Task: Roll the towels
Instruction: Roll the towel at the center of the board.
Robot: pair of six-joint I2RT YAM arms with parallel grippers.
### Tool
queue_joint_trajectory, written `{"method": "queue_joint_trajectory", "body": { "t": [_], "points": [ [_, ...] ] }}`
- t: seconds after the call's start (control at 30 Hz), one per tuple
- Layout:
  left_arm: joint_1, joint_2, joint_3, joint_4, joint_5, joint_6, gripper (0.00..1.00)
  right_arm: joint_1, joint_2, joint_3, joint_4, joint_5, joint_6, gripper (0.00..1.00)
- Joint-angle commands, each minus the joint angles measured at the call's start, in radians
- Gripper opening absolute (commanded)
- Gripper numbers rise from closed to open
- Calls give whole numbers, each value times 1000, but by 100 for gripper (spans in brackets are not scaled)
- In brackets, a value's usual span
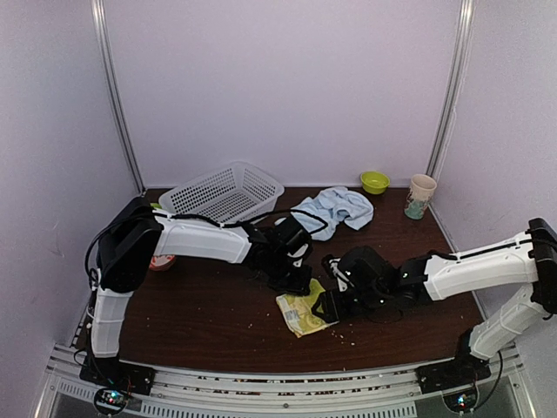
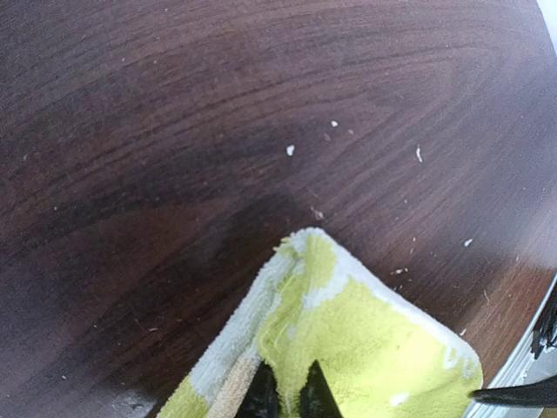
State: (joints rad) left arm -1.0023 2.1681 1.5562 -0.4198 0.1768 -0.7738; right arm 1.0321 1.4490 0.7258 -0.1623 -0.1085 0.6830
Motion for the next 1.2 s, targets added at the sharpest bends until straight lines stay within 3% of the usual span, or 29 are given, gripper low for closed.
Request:
{"method": "queue_joint_trajectory", "body": {
  "t": [0.0, 0.1, 0.17, 0.57, 0.7, 0.9, 1.17],
  "points": [
    [10, 22, 2, -10, -18, 1, 2, 1, -33, 43, -126, 106, -5, 48],
    [10, 21, -8, -9, -17, 2, 0, 2, 3, 57, -156, 109, -26, 28],
    [10, 18, -13, -8, -17, 2, 0, 6, 21, 54, -152, 92, -32, 23],
    [10, 0, -66, 6, -23, -5, 0, 37, 116, 12, -212, 79, -9, 19],
    [10, -3, -94, 17, -22, -6, 0, 39, 85, -5, -210, 76, 1, 27],
    [10, -5, -113, 21, -25, 0, 0, 21, -33, 53, -195, 60, 7, 49],
    [7, -5, -114, 22, -26, 1, 0, -132, -75, 8, -79, -76, 6, 59]
  ]
}}
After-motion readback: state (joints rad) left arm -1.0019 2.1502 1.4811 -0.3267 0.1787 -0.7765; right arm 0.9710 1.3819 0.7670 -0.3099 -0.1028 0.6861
